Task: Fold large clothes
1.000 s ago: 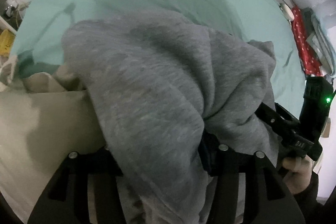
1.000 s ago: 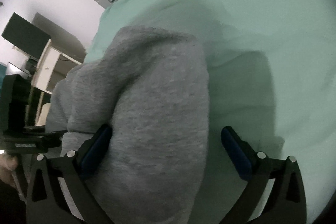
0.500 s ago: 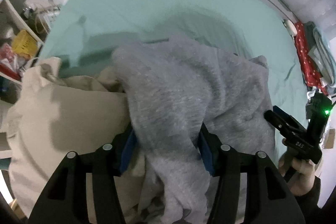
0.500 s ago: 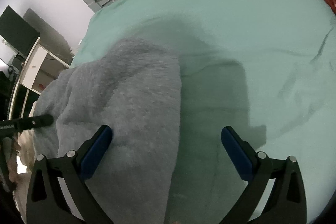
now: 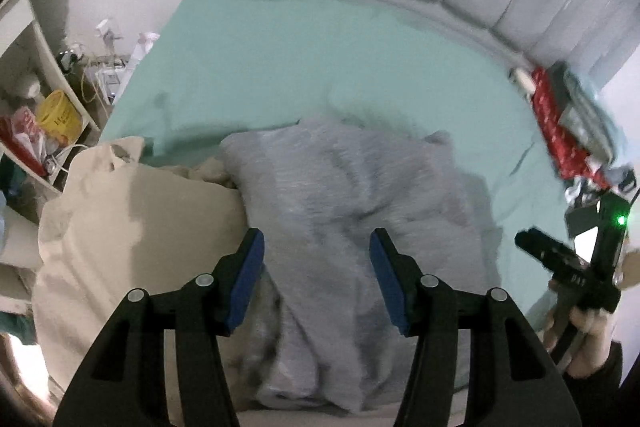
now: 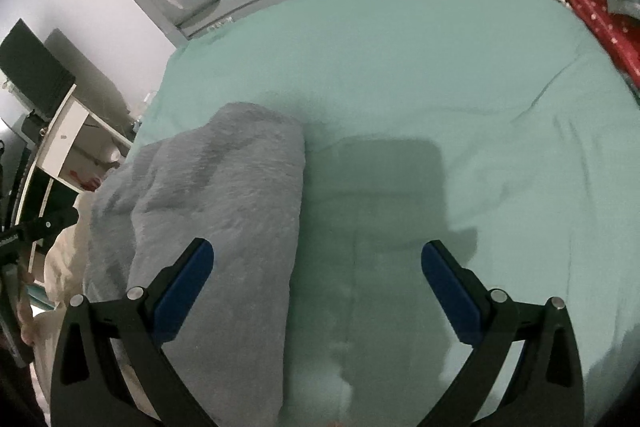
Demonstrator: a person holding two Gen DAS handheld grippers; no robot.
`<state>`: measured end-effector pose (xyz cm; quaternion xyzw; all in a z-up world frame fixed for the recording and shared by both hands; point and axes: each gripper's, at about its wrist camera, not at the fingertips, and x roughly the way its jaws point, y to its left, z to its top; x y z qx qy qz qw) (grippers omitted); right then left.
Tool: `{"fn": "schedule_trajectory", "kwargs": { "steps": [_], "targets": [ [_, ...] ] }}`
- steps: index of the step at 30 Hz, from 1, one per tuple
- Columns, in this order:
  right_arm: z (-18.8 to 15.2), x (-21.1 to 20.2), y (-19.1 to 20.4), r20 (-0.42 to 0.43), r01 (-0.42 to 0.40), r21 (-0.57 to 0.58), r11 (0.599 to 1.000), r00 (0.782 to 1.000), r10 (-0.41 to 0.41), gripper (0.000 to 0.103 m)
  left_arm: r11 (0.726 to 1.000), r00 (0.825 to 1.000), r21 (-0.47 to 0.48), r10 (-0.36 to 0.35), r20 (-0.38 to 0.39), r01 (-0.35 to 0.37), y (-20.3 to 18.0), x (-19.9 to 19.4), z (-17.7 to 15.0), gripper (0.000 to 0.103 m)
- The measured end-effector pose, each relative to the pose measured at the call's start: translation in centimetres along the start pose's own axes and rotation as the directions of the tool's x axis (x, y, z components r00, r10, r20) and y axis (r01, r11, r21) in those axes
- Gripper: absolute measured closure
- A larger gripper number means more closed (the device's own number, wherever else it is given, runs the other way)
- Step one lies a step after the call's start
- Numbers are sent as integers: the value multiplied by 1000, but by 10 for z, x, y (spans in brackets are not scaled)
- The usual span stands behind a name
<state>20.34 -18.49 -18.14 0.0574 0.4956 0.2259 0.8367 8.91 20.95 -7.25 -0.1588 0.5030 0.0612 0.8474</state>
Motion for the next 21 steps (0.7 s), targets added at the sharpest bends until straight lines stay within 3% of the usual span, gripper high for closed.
{"fn": "schedule_trajectory", "kwargs": {
  "steps": [6,21],
  "targets": [
    [-8,-28,0,32,14,-20,1000,999,-14,1,999,996,38,-18,93,15,-33,-18,-24,45],
    [-22,-98,-1,126,73,-37,997,990,-68,1,992,973,110,-87,213,65,-110,-67,-54,45]
  ]
}}
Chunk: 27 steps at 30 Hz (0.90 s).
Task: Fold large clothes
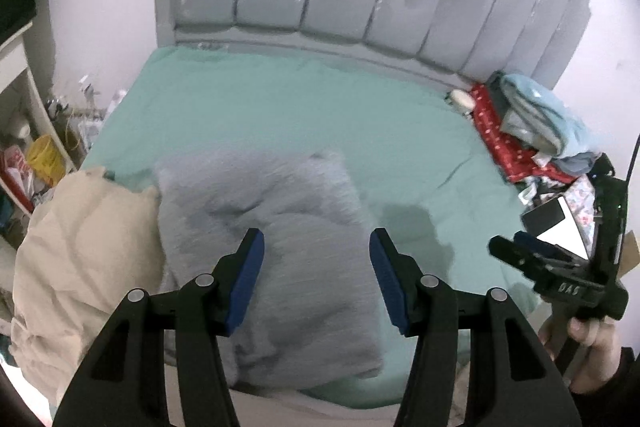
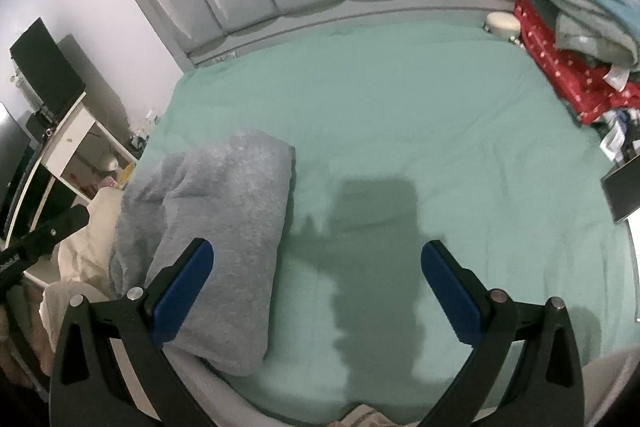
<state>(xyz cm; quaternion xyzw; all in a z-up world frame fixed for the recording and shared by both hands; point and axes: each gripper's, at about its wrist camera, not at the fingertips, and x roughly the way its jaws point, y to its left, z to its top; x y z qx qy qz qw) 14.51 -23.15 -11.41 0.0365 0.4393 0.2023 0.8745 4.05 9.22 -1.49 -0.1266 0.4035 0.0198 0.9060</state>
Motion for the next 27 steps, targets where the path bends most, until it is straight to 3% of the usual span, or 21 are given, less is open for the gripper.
{"fn": "schedule_trajectory", "kwargs": {
  "steps": [12,16,24,27],
  "targets": [
    [13,-59,9,153,10,-65,998,988,0,1,998,992,49,37,120,-43,-46,-42,20,45],
    [17,-80,13,216,36,-70,997,976,-20,1,998,985,36,48,166,-55,-52,-57,25,34],
    [30,-121,18,322,61,-72,996,946,-35,1,992,964,56,95,249,-112,-71,-83,31,26],
    [34,-135,20,355,64,-67,996,934,-36,1,990,944,37,120,308,-138,-74,-97,33,26]
  ]
}}
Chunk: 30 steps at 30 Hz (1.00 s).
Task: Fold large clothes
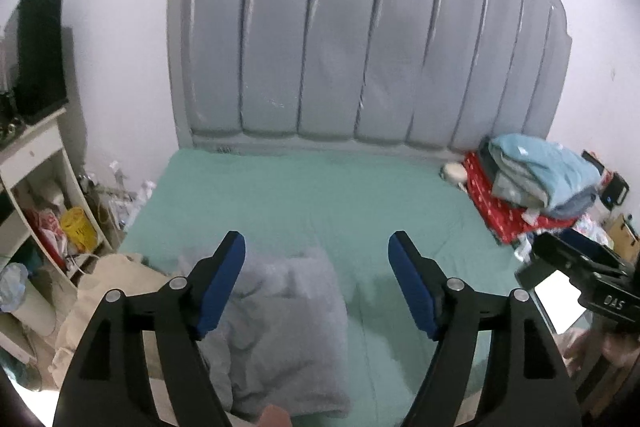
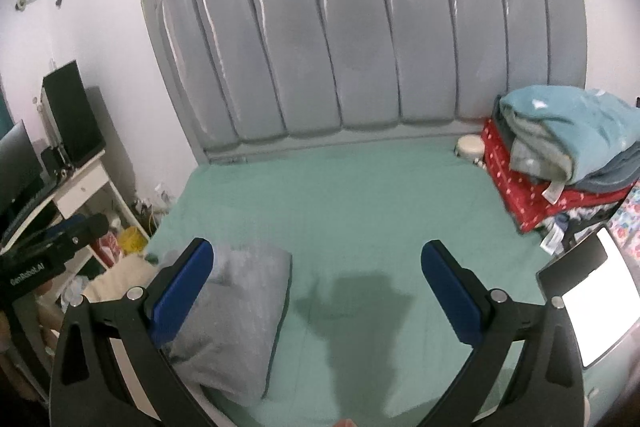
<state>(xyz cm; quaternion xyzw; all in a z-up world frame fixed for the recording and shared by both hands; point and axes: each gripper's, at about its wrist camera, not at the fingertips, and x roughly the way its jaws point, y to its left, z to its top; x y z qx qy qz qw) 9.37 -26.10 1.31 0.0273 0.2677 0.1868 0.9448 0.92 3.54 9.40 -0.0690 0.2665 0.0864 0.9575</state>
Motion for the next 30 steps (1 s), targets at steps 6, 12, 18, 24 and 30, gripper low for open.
{"fn": "schedule_trajectory", "kwargs": {
  "steps": [6,12,18,24,30],
  "targets": [
    [13,-21,8,75,43,-38,998,996,-40,1,999,997,17,43,61,-45,-5,-17,11,25],
    [21,-42,13,166,107,-62,992,981,-96,1,999,997,-10,42,63,-41,0,-28,17,25],
    [27,-52,17,196,137,-68,988,973,-121,1,999,990,21,38,134,-41,1,-42,19,25],
    [26,-58,27,216,134,-91,987,970,-112,1,1000,985,9,9,173,-10,2,-52,21,25],
    [23,-75,36,295,138,-114,984,950,-99,1,1000,973,-17,6,232,-2,10,-63,19,25]
  ]
}}
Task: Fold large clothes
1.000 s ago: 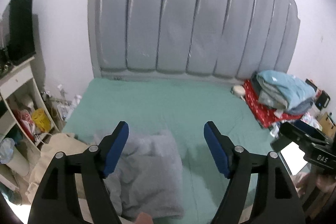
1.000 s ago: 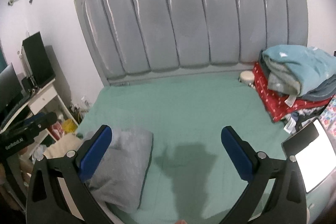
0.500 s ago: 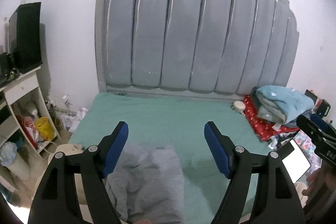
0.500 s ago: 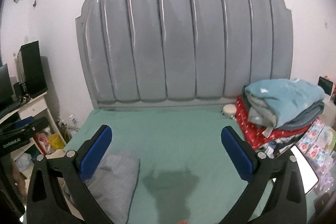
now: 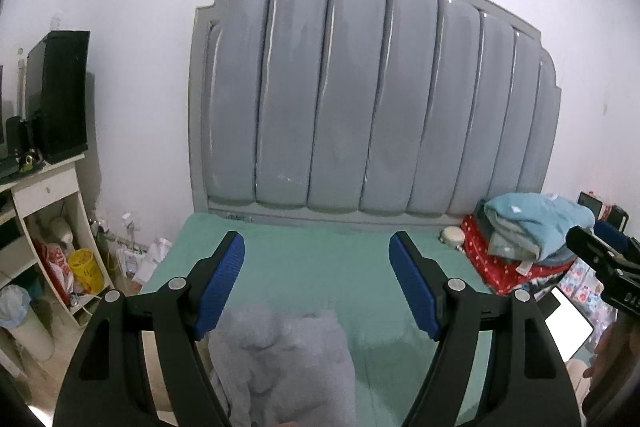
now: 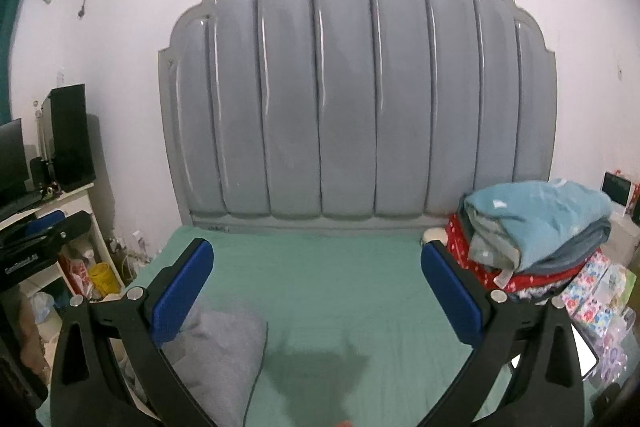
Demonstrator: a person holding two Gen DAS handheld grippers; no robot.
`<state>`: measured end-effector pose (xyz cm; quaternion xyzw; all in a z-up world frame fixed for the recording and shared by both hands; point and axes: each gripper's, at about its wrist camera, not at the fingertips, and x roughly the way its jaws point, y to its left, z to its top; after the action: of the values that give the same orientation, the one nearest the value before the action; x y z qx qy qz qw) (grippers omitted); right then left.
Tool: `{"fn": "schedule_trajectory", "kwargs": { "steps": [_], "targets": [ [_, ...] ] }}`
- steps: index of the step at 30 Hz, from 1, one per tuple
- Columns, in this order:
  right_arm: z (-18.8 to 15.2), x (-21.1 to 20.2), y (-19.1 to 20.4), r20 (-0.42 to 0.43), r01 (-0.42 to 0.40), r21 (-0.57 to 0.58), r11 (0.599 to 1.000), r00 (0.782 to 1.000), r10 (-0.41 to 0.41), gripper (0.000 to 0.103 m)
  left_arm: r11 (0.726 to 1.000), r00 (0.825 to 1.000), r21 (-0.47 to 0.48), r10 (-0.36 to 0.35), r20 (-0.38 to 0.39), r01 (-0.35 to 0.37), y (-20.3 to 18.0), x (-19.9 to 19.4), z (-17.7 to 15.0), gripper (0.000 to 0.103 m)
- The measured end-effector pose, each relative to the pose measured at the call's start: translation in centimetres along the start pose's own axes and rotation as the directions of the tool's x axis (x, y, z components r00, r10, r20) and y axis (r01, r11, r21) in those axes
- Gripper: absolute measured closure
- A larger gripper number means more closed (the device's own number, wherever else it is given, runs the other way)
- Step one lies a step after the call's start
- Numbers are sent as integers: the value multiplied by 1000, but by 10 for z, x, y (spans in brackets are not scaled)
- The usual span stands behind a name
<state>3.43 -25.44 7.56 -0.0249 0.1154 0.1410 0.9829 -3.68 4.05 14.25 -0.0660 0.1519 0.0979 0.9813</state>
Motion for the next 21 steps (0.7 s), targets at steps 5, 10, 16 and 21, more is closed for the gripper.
{"fn": "schedule_trajectory", "kwargs": {
  "steps": [5,10,16,21],
  "targets": [
    [5,-8,1,52,8,-4,1000,999,-8,1,1000,999,-6,-9,49,10,3,-8,2,25],
    [7,-12,5,78,13,-15,1000,997,-12,1,1000,996,3,-14,84,14,2,-16,2,25],
    [6,-18,11,118,17,-39,999,993,-12,1,1000,991,12,-27,132,26,2,-27,1,25],
    [8,-24,16,153,27,-49,998,988,-19,1,1000,984,22,-13,175,9,5,-35,1,25]
  ]
}}
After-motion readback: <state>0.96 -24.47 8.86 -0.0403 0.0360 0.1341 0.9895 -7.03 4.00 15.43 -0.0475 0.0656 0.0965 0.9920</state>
